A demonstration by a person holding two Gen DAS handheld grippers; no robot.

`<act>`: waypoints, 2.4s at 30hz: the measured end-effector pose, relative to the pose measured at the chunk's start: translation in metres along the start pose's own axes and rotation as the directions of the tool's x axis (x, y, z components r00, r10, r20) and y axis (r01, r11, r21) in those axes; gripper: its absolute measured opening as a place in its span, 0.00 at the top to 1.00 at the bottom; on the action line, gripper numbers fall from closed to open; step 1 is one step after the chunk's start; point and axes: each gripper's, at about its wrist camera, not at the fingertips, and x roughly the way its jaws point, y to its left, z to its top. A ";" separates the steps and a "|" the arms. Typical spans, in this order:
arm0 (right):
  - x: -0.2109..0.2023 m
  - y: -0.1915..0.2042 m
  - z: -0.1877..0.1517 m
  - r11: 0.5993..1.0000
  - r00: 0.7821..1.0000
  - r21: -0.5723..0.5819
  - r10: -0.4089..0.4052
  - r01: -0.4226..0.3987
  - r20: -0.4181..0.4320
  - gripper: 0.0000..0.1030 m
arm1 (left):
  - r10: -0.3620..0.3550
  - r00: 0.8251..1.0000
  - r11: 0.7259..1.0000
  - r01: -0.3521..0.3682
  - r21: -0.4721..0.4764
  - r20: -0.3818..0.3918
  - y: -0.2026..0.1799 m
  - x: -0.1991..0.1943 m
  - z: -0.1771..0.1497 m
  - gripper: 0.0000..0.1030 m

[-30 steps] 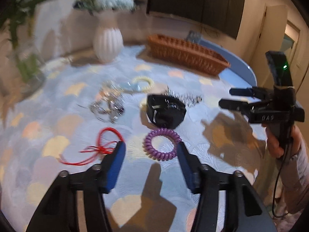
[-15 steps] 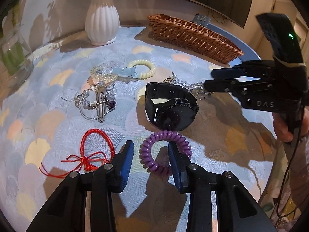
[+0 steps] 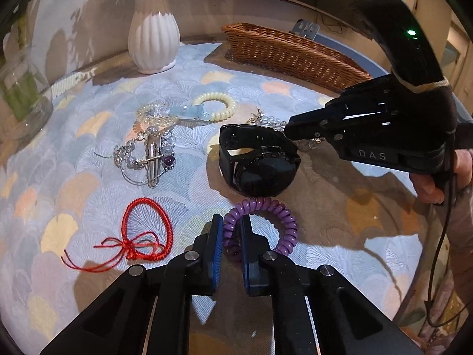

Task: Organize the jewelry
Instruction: 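Grasp the purple coil hair tie with left tool while right tool grasps silver chain bracelet, then carry both items into the wicker basket and open both tools, then move both open tools back over the jewelry on the table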

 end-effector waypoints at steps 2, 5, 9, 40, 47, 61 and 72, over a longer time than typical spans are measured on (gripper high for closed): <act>-0.013 0.001 0.000 1.000 1.000 0.023 0.002 -0.003 0.024 0.90 | -0.012 1.000 1.000 0.012 -0.007 0.015 0.000 -0.006 -0.002 0.90; -0.039 0.002 0.001 0.999 0.996 0.050 0.009 -0.013 0.085 0.90 | -0.026 0.998 1.000 0.027 -0.010 0.061 -0.002 -0.022 -0.004 0.90; -0.072 -0.005 0.006 0.991 0.985 0.101 0.073 -0.089 0.157 0.90 | -0.036 0.992 0.999 0.038 -0.010 0.122 -0.005 -0.049 -0.001 0.90; -0.059 -0.222 0.010 0.820 0.982 0.573 -0.096 -0.015 0.163 0.91 | -0.084 0.989 0.995 0.078 0.057 0.120 -0.072 0.084 0.262 0.90; -0.023 -0.255 -0.009 0.756 0.994 0.654 -0.092 0.028 0.064 0.90 | -0.094 0.994 0.994 0.090 0.063 0.062 -0.084 0.129 0.270 0.90; -0.089 -0.232 -0.021 0.788 0.968 0.614 -0.185 0.045 0.166 0.81 | -0.152 0.977 0.988 0.146 0.054 0.148 -0.071 0.069 0.253 0.48; -0.144 -0.113 -0.012 0.889 0.943 0.457 -0.124 -0.033 0.309 0.43 | -0.104 0.956 0.995 0.099 0.033 0.273 -0.016 -0.062 0.168 0.47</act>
